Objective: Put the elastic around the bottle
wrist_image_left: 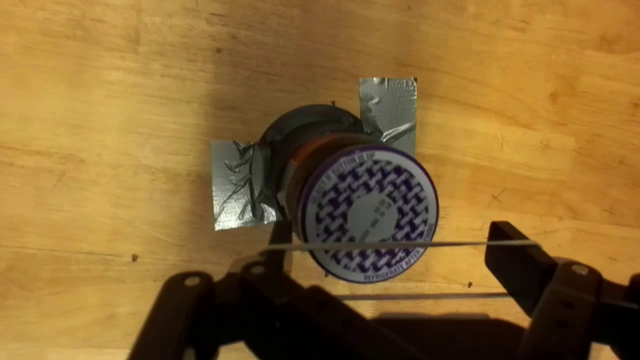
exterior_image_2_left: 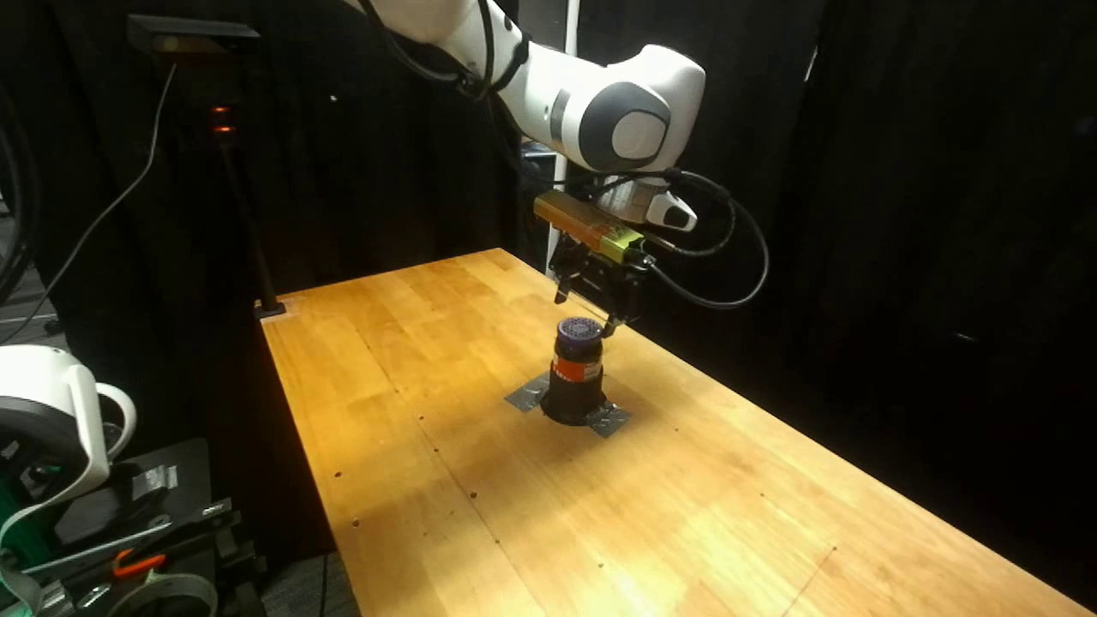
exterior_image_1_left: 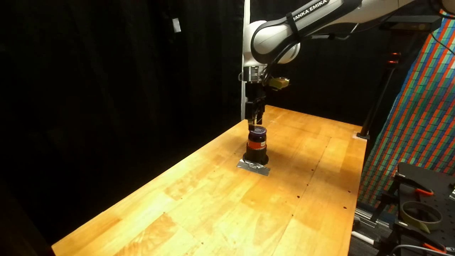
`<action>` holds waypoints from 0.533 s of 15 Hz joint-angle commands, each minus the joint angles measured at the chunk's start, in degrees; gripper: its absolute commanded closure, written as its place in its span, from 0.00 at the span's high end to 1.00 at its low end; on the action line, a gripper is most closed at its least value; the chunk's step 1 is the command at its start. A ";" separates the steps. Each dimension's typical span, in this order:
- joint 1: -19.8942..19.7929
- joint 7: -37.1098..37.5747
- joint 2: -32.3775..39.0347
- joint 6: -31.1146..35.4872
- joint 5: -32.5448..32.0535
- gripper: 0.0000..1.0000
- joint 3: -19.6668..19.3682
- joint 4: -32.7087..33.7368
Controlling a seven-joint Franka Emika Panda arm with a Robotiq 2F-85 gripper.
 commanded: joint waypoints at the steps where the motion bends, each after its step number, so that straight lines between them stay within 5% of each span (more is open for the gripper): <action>1: 1.56 3.01 7.14 -3.05 -2.73 1.00 -0.12 11.04; 8: 4.11 4.03 15.30 -14.24 -9.00 1.00 -1.13 22.58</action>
